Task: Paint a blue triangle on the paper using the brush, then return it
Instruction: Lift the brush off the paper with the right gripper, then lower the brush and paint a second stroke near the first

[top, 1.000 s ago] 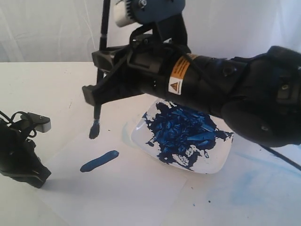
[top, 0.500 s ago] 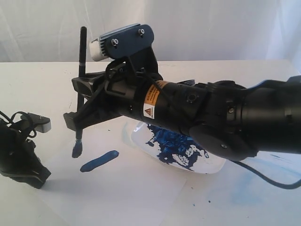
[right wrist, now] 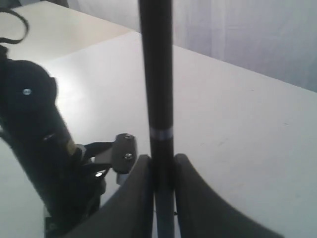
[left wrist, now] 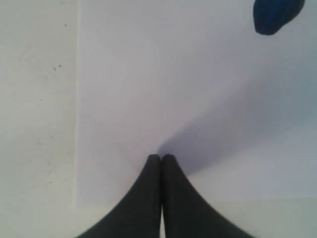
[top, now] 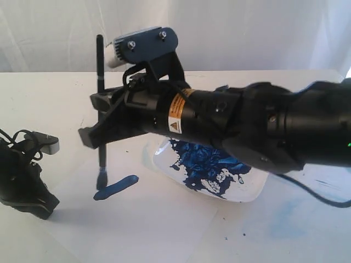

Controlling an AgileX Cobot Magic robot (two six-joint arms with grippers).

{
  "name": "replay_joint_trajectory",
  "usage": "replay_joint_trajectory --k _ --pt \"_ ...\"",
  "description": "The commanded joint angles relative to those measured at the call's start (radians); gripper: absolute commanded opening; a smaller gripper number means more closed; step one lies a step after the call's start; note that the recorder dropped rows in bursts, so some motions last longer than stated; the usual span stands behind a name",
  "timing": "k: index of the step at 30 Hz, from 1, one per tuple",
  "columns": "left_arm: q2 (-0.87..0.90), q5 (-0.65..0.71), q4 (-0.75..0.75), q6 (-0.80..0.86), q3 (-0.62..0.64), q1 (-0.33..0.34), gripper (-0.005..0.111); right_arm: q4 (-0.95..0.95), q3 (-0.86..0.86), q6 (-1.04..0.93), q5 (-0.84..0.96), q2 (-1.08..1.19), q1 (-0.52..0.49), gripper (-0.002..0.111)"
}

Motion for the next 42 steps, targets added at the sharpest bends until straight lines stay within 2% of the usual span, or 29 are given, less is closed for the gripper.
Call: replay_joint_trajectory --k 1,8,17,19,20,22,24,26,36,42 --pt "0.001 0.024 -0.002 0.0 -0.002 -0.001 0.0 -0.004 -0.075 0.011 0.169 -0.06 -0.018 0.0" --pt "0.001 0.029 -0.002 0.0 -0.002 -0.001 0.0 -0.007 -0.132 0.023 0.209 -0.071 -0.019 0.0" --pt "0.001 0.029 -0.002 0.0 -0.002 -0.001 0.0 -0.057 -0.142 0.172 0.177 -0.124 -0.114 0.0" --pt "0.001 0.029 -0.002 0.0 -0.002 -0.001 0.0 -0.174 -0.142 0.32 0.128 -0.128 -0.13 0.0" --pt "0.001 0.029 -0.002 0.0 -0.002 -0.001 0.0 -0.291 -0.142 0.456 0.066 -0.128 -0.143 0.0" --pt "0.001 0.031 -0.002 0.0 -0.002 -0.001 0.0 -0.665 -0.155 0.858 -0.205 -0.116 -0.211 0.0" --pt "0.001 0.031 -0.002 0.0 -0.002 -0.001 0.0 -0.954 -0.201 1.151 -0.375 -0.084 -0.298 0.0" --pt "0.001 0.033 -0.002 0.0 -0.002 -0.001 0.0 -1.054 -0.22 1.279 -0.401 -0.067 -0.349 0.0" --pt "0.001 0.035 -0.002 0.0 -0.002 -0.001 0.0 -1.051 -0.216 1.054 -0.483 -0.045 -0.374 0.0" --pt "0.001 0.037 -0.002 0.0 -0.002 -0.001 0.0 -0.863 -0.135 0.76 -0.494 0.014 -0.306 0.0"
